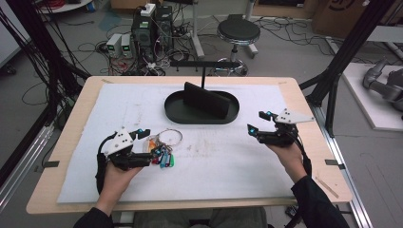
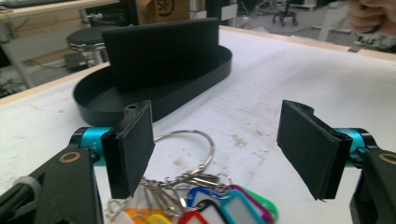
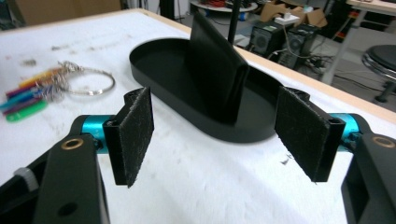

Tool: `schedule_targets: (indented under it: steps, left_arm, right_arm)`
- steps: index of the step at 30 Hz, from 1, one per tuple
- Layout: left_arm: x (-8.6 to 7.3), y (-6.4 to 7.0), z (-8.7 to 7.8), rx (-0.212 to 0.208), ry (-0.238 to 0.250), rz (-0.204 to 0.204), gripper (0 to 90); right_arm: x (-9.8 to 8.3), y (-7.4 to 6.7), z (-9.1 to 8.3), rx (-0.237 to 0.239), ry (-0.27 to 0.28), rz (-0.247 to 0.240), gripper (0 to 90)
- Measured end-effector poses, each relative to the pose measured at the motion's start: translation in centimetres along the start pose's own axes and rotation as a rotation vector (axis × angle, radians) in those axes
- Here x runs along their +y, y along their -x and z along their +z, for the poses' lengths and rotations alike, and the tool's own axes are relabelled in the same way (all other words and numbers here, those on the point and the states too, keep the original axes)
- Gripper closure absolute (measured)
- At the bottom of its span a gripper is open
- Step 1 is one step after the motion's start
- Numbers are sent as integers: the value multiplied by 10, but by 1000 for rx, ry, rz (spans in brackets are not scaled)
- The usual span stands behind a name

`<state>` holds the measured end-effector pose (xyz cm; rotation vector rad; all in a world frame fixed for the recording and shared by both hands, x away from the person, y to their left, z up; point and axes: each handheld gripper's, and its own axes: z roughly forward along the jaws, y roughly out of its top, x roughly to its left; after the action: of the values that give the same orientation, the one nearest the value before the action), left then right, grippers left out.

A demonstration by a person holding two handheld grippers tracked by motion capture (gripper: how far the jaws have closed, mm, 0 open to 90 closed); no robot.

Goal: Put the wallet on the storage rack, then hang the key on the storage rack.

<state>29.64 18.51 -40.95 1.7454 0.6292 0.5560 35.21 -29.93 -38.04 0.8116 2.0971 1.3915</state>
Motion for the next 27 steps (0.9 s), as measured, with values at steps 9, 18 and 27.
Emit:
schedule_targets:
  steps: [9, 18, 27]
  left_arm:
    - [-3, -9, -4, 79, -13, 1, 272]
    - [-2, -11, -1, 88, -19, -3, 272]
    - [6, -20, 7, 97, -26, -49, 218]
  right_arm:
    - [-20, 0, -24, -91, 13, 44, 261]
    - [-28, 6, -36, -143, 30, 87, 262]
    - [-31, 8, -37, -156, 28, 89, 264]
